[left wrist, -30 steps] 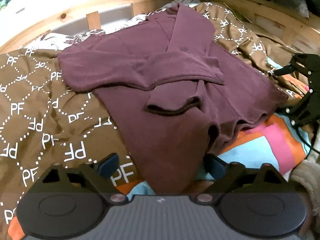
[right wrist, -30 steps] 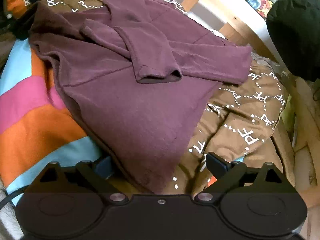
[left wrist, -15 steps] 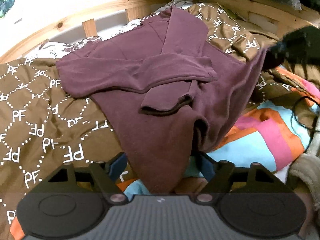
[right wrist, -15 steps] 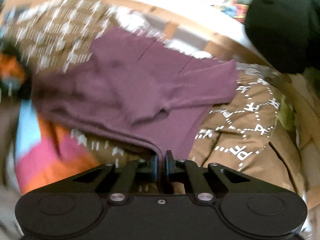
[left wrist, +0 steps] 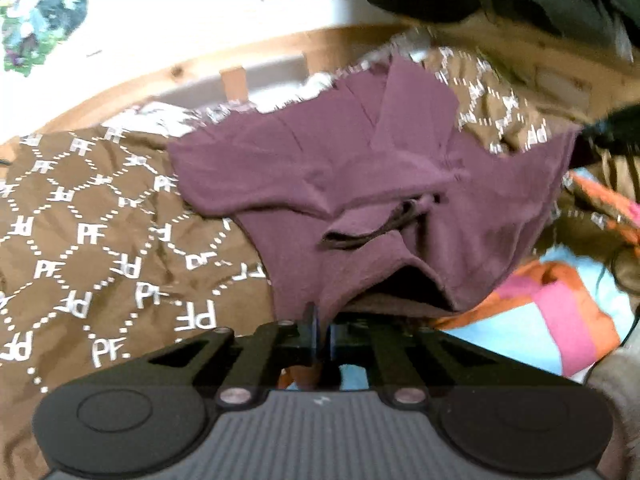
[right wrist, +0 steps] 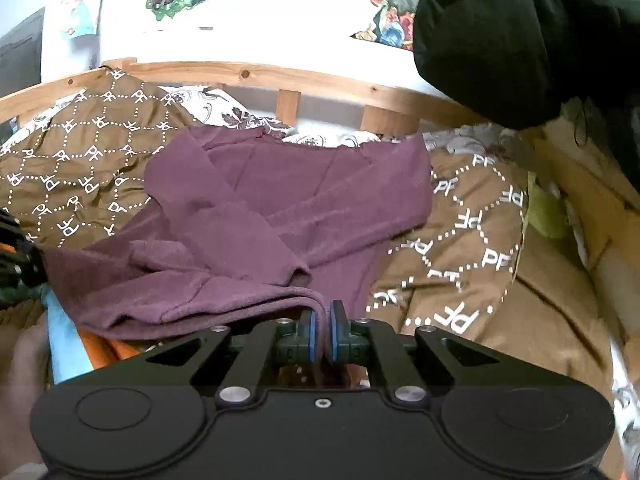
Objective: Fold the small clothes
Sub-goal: 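Lift the hem with both tools and fold it toward the collar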
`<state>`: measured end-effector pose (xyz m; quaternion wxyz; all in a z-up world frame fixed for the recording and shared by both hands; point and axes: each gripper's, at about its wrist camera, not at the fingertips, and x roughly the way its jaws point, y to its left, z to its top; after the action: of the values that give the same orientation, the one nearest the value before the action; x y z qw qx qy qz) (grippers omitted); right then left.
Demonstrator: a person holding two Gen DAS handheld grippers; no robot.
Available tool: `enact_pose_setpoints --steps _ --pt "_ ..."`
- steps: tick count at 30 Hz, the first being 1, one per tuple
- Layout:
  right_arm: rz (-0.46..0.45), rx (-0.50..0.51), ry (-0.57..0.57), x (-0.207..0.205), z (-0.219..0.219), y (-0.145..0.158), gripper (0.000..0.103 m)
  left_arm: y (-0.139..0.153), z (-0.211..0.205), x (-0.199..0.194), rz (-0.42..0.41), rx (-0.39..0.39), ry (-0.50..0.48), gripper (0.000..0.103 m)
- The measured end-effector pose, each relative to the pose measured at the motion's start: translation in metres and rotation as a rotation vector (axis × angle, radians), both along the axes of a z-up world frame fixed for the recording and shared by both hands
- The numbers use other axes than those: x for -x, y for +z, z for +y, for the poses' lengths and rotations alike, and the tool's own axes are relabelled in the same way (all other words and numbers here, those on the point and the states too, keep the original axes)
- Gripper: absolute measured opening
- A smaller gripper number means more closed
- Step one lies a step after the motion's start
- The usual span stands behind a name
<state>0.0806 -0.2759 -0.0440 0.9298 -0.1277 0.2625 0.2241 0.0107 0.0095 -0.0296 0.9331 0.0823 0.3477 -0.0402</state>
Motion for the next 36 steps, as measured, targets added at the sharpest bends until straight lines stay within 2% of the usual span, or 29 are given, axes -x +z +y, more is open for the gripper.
enact_pose_setpoints --steps 5,9,13,19,21,27,32,36 --pt "-0.040 -0.001 -0.012 0.033 -0.005 0.011 0.005 0.028 0.013 0.025 -0.080 0.055 0.063 0.004" --pt "-0.079 -0.034 -0.019 0.063 -0.015 0.032 0.005 0.049 0.032 0.046 -0.100 0.110 0.073 0.004" --pt "-0.079 -0.065 0.004 0.095 -0.022 0.051 0.005 0.067 0.047 0.071 -0.116 0.148 0.074 0.004" --pt "0.028 -0.056 0.092 0.131 -0.017 0.072 0.005 0.081 0.069 0.096 -0.087 0.227 0.081 0.004" --pt "0.058 -0.054 0.110 0.137 -0.014 0.077 0.005 0.083 0.073 0.096 -0.070 0.226 0.077 0.004" --pt "0.053 -0.046 0.114 0.123 -0.004 0.084 0.004 0.096 0.077 0.066 -0.050 0.198 0.063 0.004" --pt "-0.014 -0.053 0.086 0.076 -0.002 0.093 0.005 0.120 0.089 0.003 -0.060 0.170 0.077 0.005" --pt "-0.068 -0.057 0.063 0.025 0.001 0.102 0.005 0.135 0.090 -0.060 -0.056 0.103 0.097 0.005"
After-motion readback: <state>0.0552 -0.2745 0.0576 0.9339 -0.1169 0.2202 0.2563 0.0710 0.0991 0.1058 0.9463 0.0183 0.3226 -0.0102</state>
